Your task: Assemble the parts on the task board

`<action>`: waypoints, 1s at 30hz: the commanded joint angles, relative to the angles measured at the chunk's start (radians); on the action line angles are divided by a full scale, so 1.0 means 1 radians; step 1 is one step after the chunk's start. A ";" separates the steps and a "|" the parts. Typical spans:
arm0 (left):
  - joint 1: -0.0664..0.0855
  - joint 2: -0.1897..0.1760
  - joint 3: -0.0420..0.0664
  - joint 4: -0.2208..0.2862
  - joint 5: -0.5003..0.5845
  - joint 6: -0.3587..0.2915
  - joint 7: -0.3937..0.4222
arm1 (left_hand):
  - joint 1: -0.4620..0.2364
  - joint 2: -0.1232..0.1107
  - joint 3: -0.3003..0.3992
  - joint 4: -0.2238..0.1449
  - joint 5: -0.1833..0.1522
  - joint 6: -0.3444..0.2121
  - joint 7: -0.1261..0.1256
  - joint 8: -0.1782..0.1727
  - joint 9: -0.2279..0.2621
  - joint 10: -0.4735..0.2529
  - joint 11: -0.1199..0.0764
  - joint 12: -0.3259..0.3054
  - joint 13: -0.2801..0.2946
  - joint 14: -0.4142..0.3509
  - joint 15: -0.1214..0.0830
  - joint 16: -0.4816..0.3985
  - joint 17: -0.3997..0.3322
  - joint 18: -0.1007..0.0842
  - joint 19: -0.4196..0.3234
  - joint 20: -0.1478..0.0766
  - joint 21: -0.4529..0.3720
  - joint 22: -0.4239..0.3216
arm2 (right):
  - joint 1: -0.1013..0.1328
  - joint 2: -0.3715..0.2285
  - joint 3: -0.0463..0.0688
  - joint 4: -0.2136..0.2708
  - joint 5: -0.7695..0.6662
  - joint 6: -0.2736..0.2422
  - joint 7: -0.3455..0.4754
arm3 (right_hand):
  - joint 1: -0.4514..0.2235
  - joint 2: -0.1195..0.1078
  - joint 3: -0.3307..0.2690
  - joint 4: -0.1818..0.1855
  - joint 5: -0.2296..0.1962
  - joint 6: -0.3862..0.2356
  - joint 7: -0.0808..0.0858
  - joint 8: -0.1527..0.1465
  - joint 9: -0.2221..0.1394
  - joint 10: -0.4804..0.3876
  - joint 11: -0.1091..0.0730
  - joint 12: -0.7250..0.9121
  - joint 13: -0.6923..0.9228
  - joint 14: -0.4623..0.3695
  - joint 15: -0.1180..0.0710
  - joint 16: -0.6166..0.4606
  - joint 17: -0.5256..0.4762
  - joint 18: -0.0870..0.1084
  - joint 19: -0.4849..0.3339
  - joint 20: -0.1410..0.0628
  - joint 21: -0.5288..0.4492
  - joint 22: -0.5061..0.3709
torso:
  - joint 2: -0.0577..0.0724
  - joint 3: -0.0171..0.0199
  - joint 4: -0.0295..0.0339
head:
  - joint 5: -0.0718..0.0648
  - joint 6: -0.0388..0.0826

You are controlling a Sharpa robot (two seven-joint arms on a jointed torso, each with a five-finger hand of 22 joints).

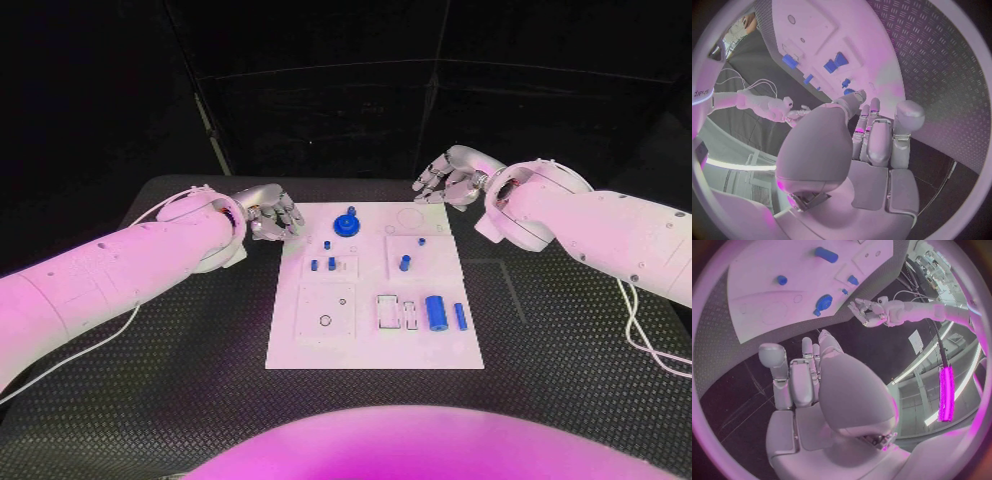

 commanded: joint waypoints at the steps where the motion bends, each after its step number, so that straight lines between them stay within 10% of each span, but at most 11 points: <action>1: 0.003 -0.040 0.007 0.045 0.299 -0.092 0.071 | -0.008 0.008 0.005 -0.003 -0.007 0.039 0.004 0.016 0.004 0.027 -0.002 0.014 0.006 -0.043 -0.002 -0.063 -0.101 0.032 -0.057 -0.002 -0.117 -0.074 | -0.019 -0.019 -0.006 0.028 -0.216 -0.010 -0.006 | 0.017 -0.005 0.013 -0.001 -0.005 0.013 -0.001 -0.010 -0.001 0.015 0.000 -0.029 -0.035 0.033 -0.004 0.005 0.010 0.007 0.012 -0.001 0.003 0.009 | -0.001 -0.0008 -0.0010 | -0.015 0.000; 6: 0.002 -0.102 0.012 0.128 0.609 -0.143 0.184 | -0.008 0.015 0.001 -0.012 -0.007 0.069 0.009 0.024 0.004 0.043 -0.002 0.032 0.014 -0.123 0.000 -0.189 -0.284 0.065 -0.158 -0.002 -0.321 -0.203 | -0.055 -0.031 -0.009 0.056 -0.357 -0.032 -0.014 | 0.020 -0.014 0.019 0.002 -0.006 0.017 0.004 -0.024 -0.002 0.017 0.006 -0.058 -0.069 0.037 0.000 0.014 0.020 0.006 0.015 0.001 0.007 0.015 | 0.001 -0.0020 0.0006 | -0.035 0.000; 12: -0.014 -0.162 0.013 0.227 0.849 -0.146 0.284 | -0.013 0.017 -0.009 -0.016 -0.008 0.080 0.010 0.024 0.003 0.052 -0.003 0.044 0.020 -0.146 0.000 -0.231 -0.338 0.066 -0.171 -0.001 -0.348 -0.219 | -0.082 -0.024 -0.011 0.069 -0.463 -0.047 -0.039 | 0.019 -0.023 0.023 0.006 -0.008 0.018 0.010 -0.038 -0.002 0.021 0.011 -0.078 -0.098 0.040 0.005 0.020 0.027 0.004 0.020 0.004 0.013 0.023 | -0.001 -0.0015 0.0014 | -0.056 0.000; 30: -0.034 -0.220 0.013 0.324 0.986 -0.152 0.352 | -0.011 0.023 -0.015 -0.021 -0.008 0.083 0.012 0.021 0.000 0.045 -0.001 0.048 0.022 -0.163 0.002 -0.259 -0.374 0.066 -0.177 0.000 -0.365 -0.229 | -0.100 0.016 -0.011 0.034 -0.560 0.057 -0.090 | 0.030 -0.033 0.052 0.005 0.000 0.029 0.022 -0.067 -0.001 0.002 0.028 -0.142 -0.180 0.039 0.017 0.020 0.025 0.005 0.018 0.015 0.011 0.020 | 0.002 -0.0013 0.0004 | -0.064 0.000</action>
